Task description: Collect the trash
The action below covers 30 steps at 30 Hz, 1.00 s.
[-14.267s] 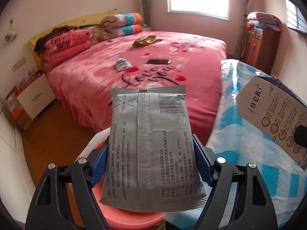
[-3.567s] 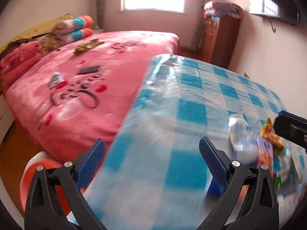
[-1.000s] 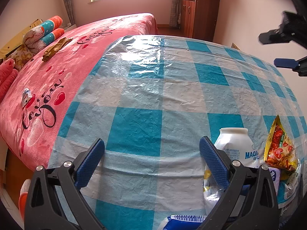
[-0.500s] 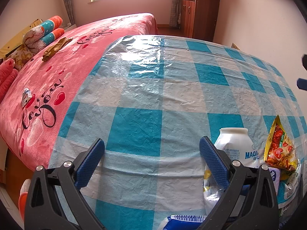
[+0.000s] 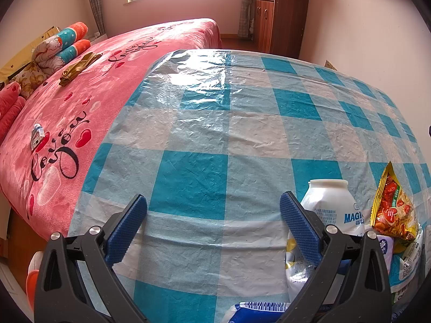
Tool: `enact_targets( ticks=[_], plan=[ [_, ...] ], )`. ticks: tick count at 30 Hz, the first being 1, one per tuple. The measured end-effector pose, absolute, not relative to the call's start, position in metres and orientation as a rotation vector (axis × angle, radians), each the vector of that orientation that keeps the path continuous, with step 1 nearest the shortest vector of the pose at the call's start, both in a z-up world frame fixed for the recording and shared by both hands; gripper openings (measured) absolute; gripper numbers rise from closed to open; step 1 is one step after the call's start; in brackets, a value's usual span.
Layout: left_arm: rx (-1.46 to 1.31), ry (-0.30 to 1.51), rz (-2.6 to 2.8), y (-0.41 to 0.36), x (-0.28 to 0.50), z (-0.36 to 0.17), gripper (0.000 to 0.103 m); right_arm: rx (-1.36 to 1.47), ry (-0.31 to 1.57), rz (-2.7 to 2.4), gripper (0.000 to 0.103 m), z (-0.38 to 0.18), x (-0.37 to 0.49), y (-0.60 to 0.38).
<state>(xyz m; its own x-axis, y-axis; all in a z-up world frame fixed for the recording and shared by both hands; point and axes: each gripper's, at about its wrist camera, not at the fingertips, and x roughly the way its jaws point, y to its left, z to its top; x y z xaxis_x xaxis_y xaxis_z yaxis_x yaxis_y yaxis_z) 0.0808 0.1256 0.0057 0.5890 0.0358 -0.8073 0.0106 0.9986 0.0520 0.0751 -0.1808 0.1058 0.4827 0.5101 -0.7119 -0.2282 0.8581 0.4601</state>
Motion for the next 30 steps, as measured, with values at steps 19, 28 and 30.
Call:
enact_targets(
  ticks=[19, 28, 30],
  plan=[
    [0.047, 0.942, 0.018, 0.126, 0.079, 0.005, 0.099, 0.255, 0.622, 0.536, 0.083, 0.130, 0.001, -0.189],
    [0.047, 0.943, 0.018, 0.127, 0.080, 0.004, 0.099, 0.315, 0.518, 0.445, 0.094, 0.160, -0.058, -0.213],
    [0.047, 0.943, 0.018, 0.126, 0.079, 0.005, 0.099, 0.328, 0.537, 0.442, 0.094, 0.157, -0.059, -0.213]
  ],
)
